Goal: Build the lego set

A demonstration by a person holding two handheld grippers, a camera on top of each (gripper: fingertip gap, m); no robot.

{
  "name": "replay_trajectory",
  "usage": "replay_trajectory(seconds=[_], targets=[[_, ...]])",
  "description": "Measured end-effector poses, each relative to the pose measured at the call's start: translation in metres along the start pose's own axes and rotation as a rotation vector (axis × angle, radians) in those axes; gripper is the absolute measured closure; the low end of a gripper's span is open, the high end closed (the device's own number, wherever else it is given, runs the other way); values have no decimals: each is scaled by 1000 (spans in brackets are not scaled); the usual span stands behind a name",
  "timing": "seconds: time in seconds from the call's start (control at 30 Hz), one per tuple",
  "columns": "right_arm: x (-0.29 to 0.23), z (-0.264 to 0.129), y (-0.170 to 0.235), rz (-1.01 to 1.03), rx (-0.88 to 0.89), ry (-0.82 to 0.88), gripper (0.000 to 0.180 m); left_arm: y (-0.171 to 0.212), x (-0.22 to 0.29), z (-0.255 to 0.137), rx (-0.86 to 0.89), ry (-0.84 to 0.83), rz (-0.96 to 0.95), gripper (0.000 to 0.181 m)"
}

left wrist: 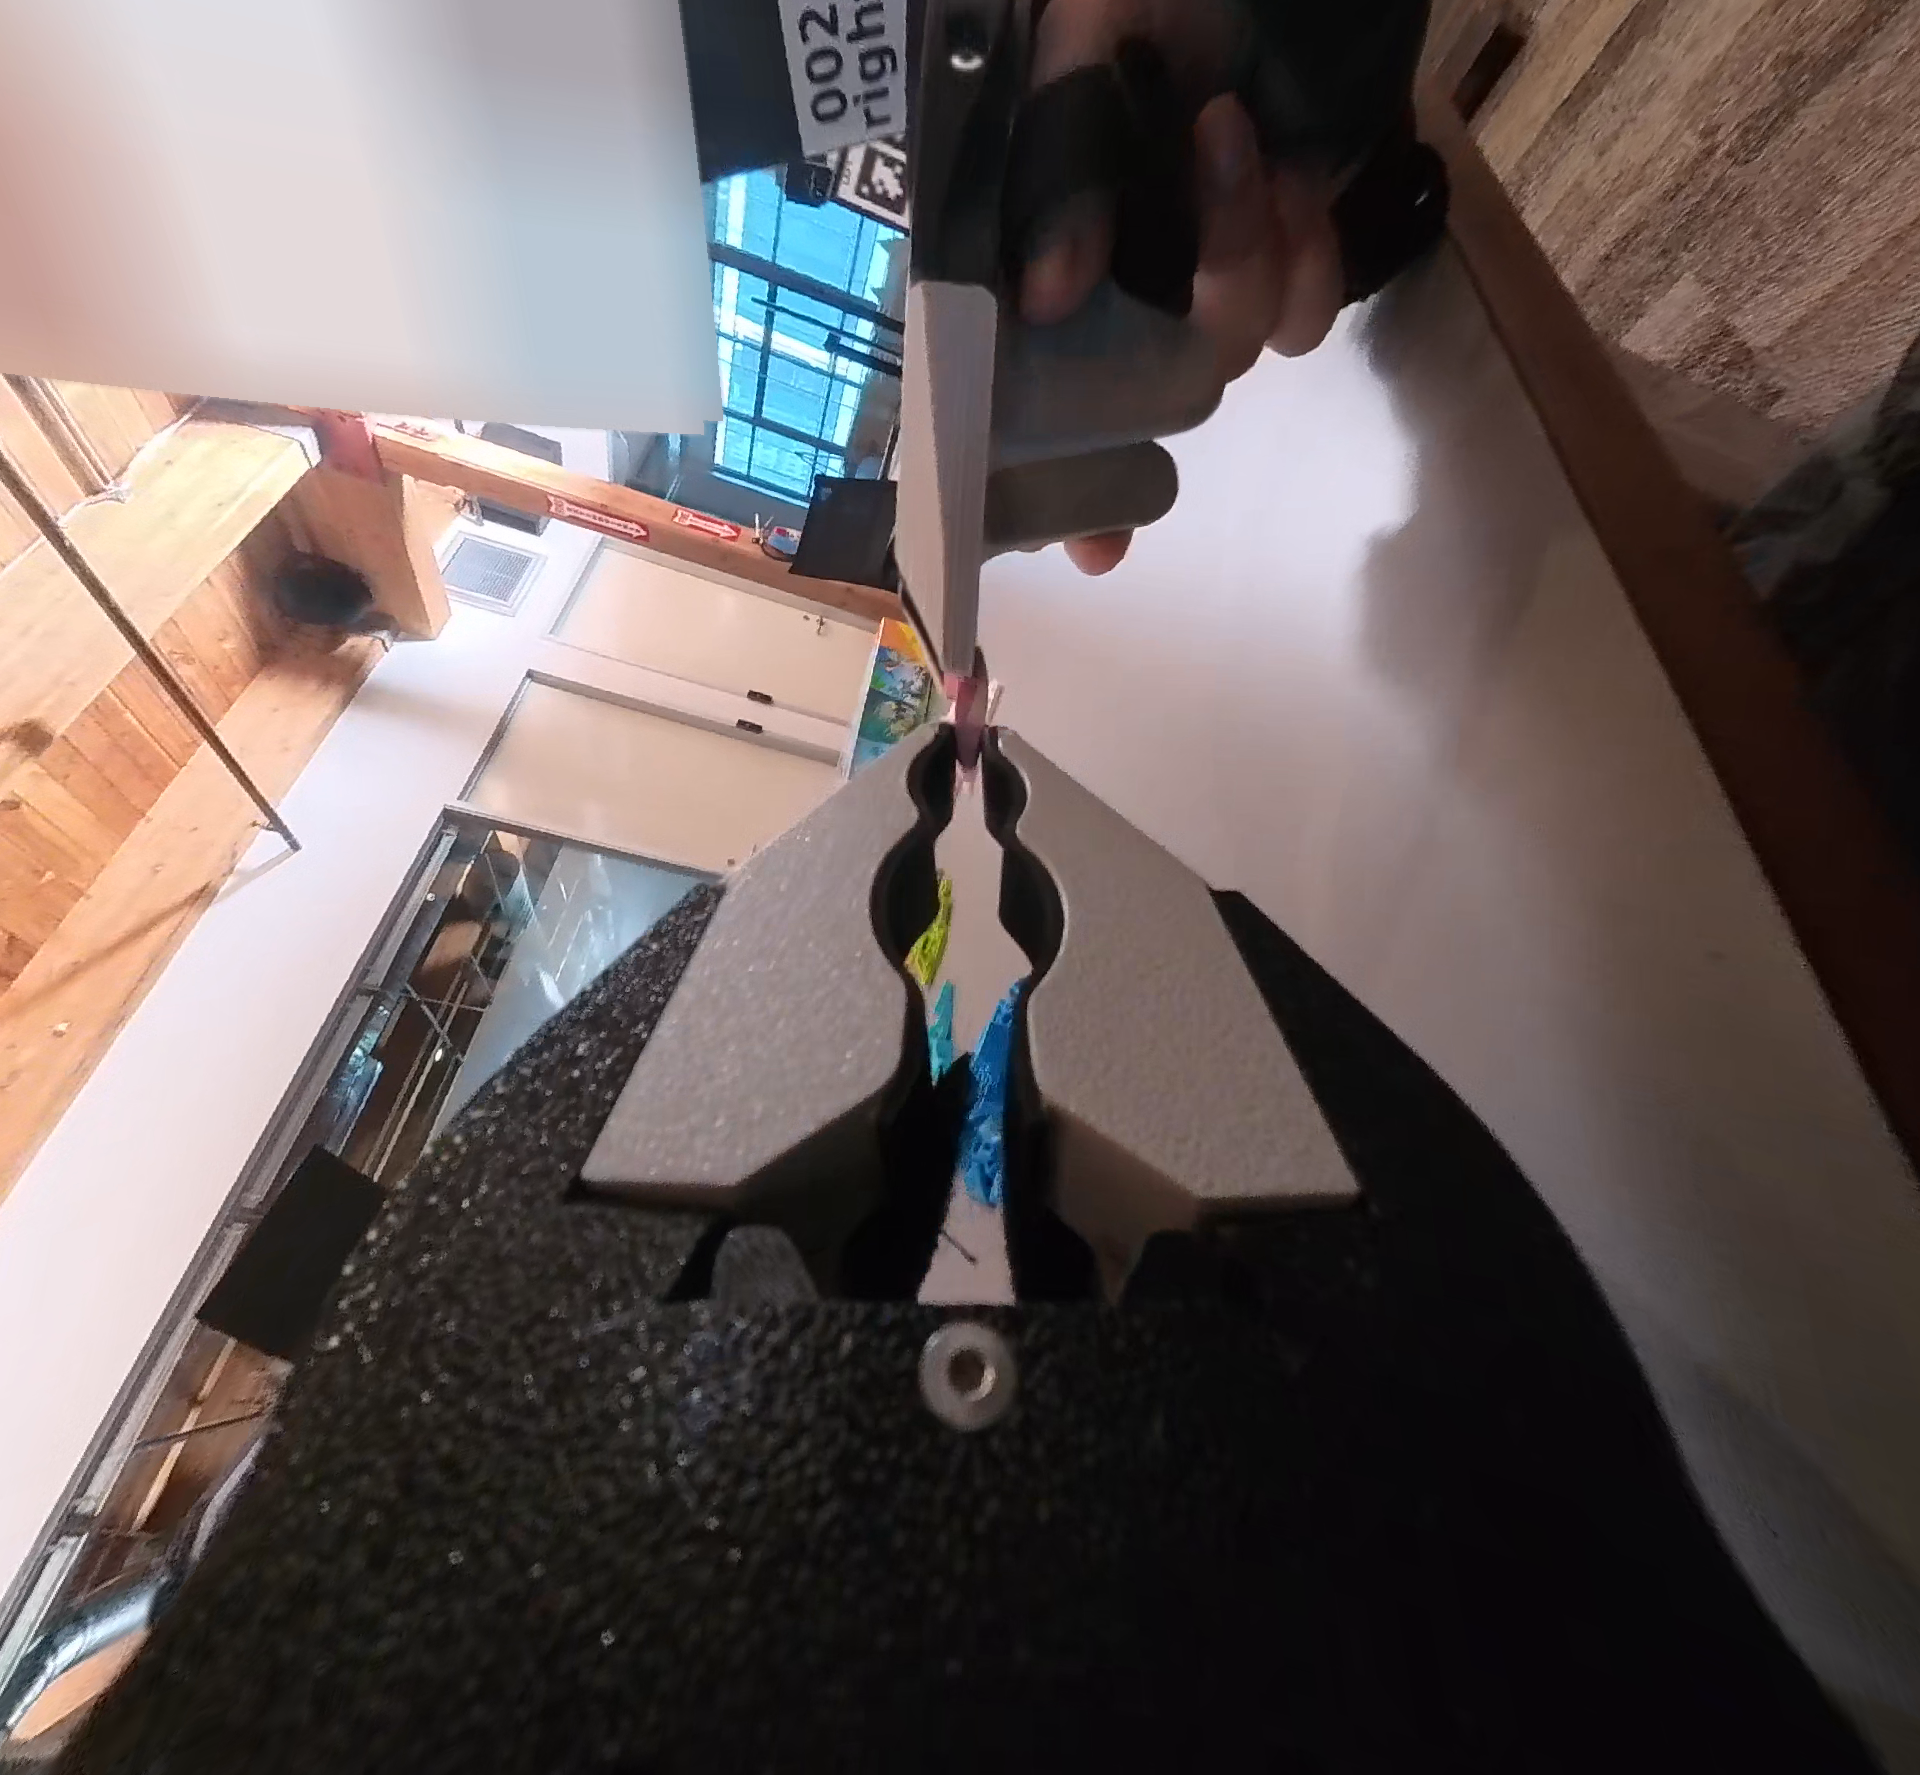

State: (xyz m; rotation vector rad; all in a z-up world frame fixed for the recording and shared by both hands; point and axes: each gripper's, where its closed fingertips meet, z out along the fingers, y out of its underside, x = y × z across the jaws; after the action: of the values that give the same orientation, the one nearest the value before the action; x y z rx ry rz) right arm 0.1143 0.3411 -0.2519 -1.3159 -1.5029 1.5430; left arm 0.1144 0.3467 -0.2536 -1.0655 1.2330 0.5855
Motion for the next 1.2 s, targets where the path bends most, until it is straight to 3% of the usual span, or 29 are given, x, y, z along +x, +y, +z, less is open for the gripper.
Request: replay_trajectory(seconds=[0.47,0.67,0.8,0.93,1.2], targets=[[18,7,-2,-96,-15,223,174,18,0,5,-113,-31,45,179],[17,5,-6,-147,18,224,173,17,-1,6,-107,-40,35,179],[3,2,-10,-197,49,133,161,6,1,4,-45,-30,35,179],[-25,-9,-15,-43,100,-157,156,-24,13,-6,167,80,-81,179],[-48,-13,-8,108,81,-392,164,-47,3,-20,331,118,-261,179]])
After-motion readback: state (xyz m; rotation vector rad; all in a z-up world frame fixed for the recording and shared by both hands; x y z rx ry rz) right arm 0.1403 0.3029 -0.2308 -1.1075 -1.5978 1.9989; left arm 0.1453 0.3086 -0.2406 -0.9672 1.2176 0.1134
